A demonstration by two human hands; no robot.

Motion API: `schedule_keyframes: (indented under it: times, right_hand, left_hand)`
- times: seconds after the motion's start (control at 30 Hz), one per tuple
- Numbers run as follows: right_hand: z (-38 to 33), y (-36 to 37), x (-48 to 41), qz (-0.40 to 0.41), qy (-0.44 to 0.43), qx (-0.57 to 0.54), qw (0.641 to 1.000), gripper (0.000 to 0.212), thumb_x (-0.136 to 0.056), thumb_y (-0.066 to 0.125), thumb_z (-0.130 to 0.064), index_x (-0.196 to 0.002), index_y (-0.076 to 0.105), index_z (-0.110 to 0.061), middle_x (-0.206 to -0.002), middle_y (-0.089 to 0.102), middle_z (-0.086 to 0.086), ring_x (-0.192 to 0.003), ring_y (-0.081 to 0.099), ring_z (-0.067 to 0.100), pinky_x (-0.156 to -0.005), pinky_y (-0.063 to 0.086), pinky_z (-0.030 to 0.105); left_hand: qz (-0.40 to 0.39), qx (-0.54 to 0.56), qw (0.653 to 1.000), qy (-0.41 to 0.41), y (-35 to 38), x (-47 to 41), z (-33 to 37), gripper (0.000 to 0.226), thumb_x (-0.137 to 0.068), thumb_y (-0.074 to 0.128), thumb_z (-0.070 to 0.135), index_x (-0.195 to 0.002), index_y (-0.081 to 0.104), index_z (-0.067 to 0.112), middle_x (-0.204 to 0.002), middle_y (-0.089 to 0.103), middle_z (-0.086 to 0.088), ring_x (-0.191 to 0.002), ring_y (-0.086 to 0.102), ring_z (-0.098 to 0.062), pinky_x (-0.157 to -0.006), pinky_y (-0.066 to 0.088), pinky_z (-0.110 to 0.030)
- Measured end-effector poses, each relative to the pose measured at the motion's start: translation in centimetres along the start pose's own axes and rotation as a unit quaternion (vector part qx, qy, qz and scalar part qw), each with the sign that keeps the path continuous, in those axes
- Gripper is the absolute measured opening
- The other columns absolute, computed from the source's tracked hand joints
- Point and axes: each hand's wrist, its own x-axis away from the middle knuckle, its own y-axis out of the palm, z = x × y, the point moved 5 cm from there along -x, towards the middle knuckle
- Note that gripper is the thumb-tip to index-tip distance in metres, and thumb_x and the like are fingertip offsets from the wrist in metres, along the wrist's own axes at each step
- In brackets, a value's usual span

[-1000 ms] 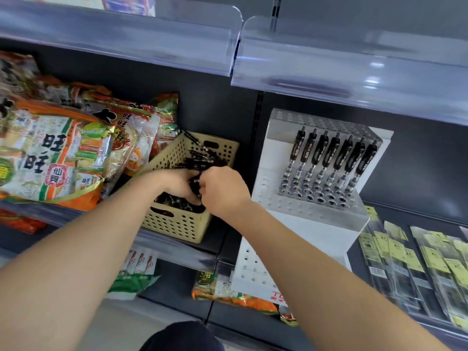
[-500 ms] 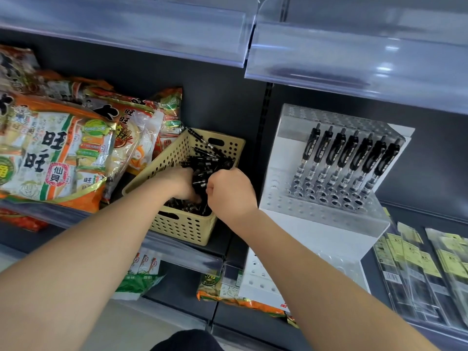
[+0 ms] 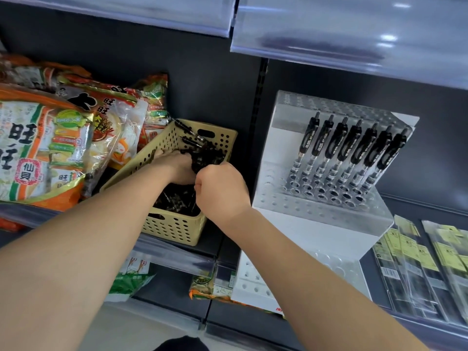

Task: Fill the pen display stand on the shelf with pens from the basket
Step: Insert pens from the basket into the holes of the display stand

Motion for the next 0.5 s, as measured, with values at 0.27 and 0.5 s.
schedule_keyframes:
  times: [0.27, 0.5]
  right_hand:
    - [0.1, 0.0, -0.1, -0.005, 0.013, -0.009, 1.000, 0.019, -0.092, 0.053, -0.010, -0.105, 0.067, -0.010, -0.092, 0.060, 0.008, -0.107, 0.048, 0.023, -0.081, 0.053, 0.036]
    - [0.3, 0.6, -0.1, -0.001, 0.013, -0.001, 1.000, 0.021, -0.091, 0.050, -0.008, -0.101, 0.068, -0.013, -0.095, 0.063, 0.008, -0.103, 0.050, 0.022, -0.074, 0.050, 0.031]
  left_hand:
    - [0.011, -0.022, 0.999, 0.029, -0.6, 0.4, 1.1, 0.020, -0.092, 0.050, 0.030, -0.106, 0.054, 0.017, -0.130, 0.052, -0.007, -0.124, 0.046, -0.025, -0.105, 0.029, -0.042]
    - [0.085, 0.380, 0.916, -0.094, -0.9, 0.7, -1.2, 0.030, -0.071, 0.071, 0.029, -0.093, 0.066, 0.010, -0.099, 0.066, -0.011, -0.092, 0.062, -0.028, -0.081, 0.051, -0.036]
